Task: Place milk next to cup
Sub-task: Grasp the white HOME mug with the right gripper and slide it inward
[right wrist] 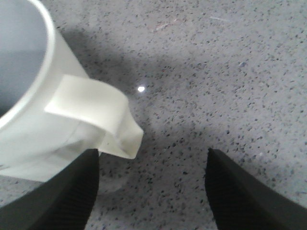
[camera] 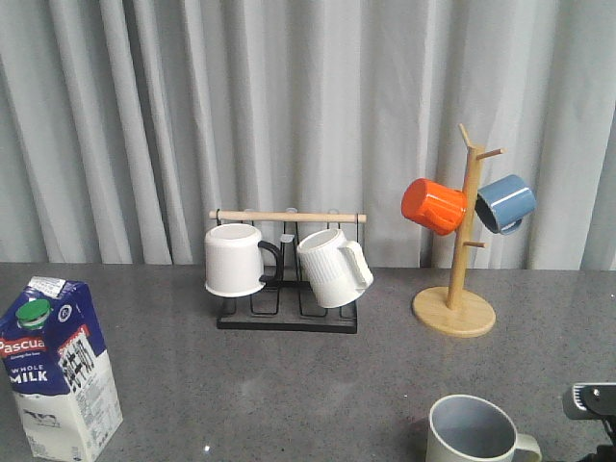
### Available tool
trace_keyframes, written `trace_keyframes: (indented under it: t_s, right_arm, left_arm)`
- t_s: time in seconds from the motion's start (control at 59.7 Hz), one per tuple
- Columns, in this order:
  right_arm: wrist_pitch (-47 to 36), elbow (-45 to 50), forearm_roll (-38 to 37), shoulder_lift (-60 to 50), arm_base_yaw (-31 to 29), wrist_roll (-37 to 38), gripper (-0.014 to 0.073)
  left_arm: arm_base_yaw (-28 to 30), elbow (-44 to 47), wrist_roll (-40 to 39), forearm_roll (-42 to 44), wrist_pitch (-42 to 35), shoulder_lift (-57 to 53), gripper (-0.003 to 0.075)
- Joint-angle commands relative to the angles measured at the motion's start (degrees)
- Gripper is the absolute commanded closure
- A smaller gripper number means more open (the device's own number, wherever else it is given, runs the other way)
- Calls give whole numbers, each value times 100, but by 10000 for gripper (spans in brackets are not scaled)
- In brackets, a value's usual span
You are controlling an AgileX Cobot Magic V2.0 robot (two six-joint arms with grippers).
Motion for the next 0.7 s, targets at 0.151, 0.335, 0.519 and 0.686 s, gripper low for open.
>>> trace_keyframes:
  t_s: [0.151, 0.335, 0.519, 0.686]
  right_arm:
    - [-109, -719, 113, 360, -29, -120, 138]
    - [-50, -1037, 113, 863, -29, -177, 210]
    - [-121, -1080, 118, 1277, -29, -615, 466]
    - [-238, -1080, 146, 1315, -29, -615, 606]
  left_arm:
    - [-7, -195, -2, -48, -370, 86, 344]
    - [-7, -195, -2, -48, -344, 86, 344]
    - [-7, -195, -2, -48, -344, 86, 344]
    - [-7, -195, -2, -48, -326, 86, 344]
